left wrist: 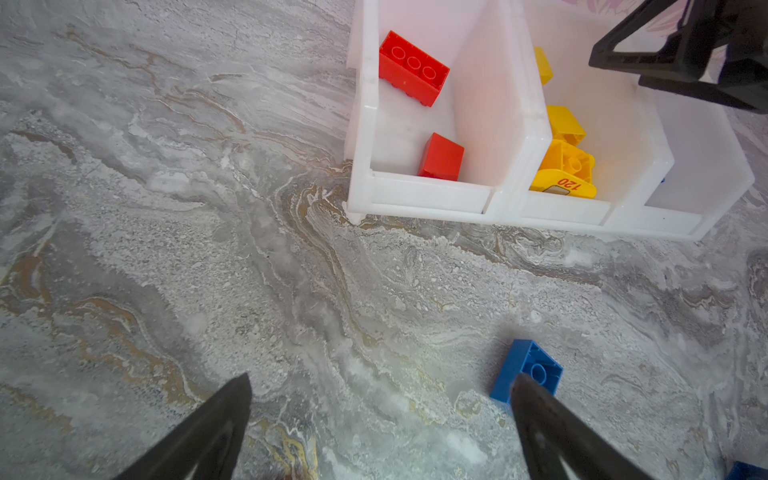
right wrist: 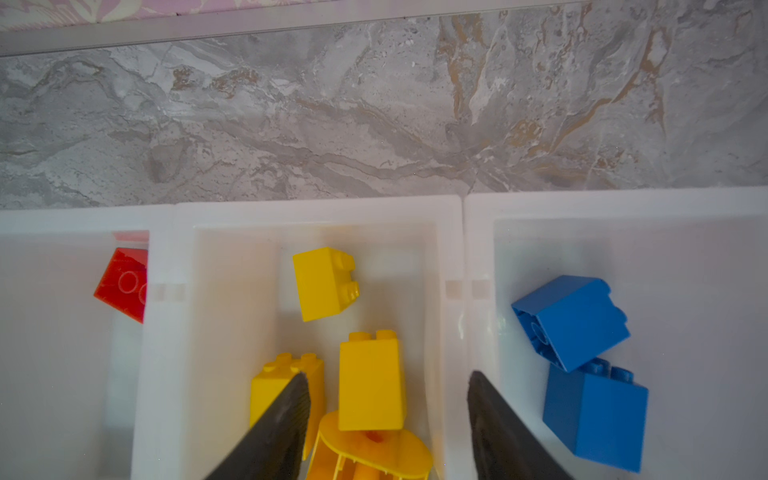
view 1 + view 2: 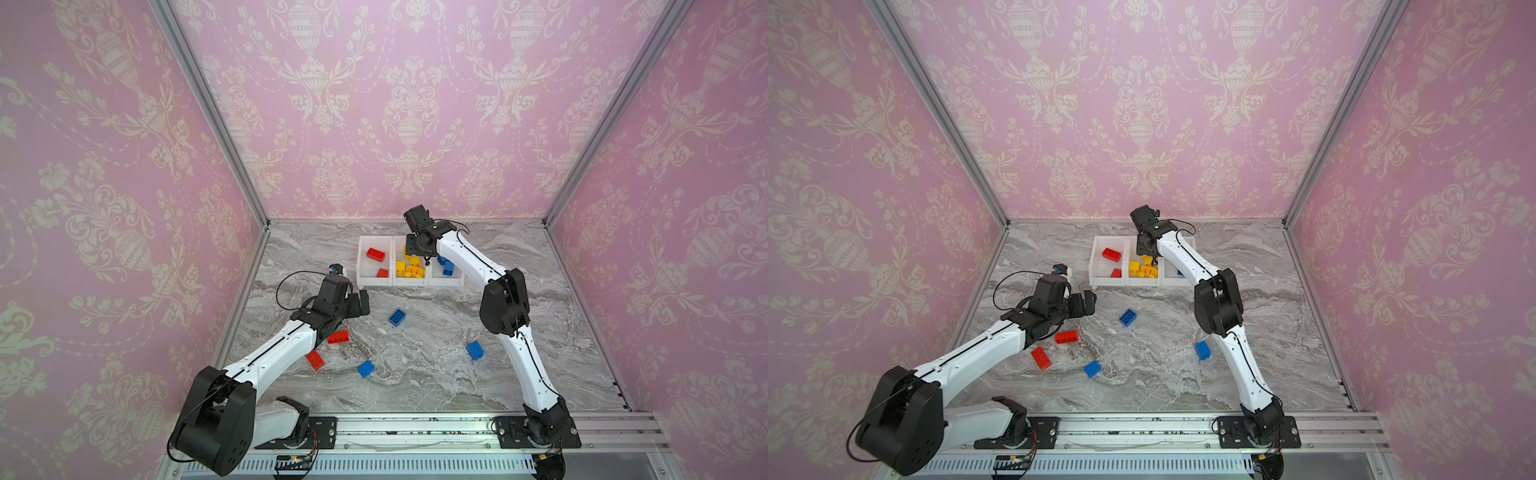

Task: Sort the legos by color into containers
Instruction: 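Lift the yellow brick and carry it over the middle compartment, then open the right gripper to drop the yellow brick into the middle compartment, then move the right gripper down onto the small blue brick nearer the robot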

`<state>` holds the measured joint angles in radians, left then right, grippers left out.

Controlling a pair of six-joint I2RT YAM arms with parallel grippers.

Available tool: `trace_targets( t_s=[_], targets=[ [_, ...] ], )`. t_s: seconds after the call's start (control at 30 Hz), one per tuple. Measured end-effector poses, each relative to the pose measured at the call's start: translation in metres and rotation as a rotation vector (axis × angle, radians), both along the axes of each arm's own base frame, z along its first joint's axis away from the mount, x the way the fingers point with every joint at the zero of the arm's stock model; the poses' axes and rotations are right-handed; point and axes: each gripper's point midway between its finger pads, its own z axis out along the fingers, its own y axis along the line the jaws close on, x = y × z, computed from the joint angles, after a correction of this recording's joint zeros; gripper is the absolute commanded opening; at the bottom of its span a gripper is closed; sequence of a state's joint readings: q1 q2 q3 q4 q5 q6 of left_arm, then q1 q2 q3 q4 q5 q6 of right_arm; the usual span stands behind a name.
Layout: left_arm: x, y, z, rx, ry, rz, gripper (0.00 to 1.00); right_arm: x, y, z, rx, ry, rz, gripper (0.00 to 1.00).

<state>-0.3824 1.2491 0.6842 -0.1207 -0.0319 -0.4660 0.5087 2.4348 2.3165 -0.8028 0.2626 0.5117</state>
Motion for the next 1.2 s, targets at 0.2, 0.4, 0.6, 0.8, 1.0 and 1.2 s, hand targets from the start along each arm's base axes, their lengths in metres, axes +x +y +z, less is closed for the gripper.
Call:
trace_targets(
  t_s=[0.2,0.4,0.6,0.8,1.0,1.2],
  targets=[
    [0.000,0.000,0.000,0.000,0.000,0.000,0.99,0.000,0.001,0.000,-0.001,-0.013,0.014,0.65],
    [0.000,0.000,0.000,0.000,0.000,0.000,0.99,-0.004,0.002,0.003,0.002,-0.012,0.027,0.66],
    [0.000,0.000,0.000,0.000,0.001,0.000,0.99,-0.023,0.001,0.019,0.029,0.004,0.065,0.67],
    [0.000,0.000,0.000,0.000,0.001,0.000,0.99,-0.058,-0.005,0.045,0.070,0.028,0.125,0.71],
    [0.000,0.000,-0.001,0.000,0.002,0.000,0.99,-0.113,-0.021,0.048,0.083,0.091,0.195,0.82],
    [0.000,-0.001,-0.001,-0.002,0.003,-0.003,0.99,-0.162,-0.040,0.036,0.077,0.166,0.243,0.85]
  ],
)
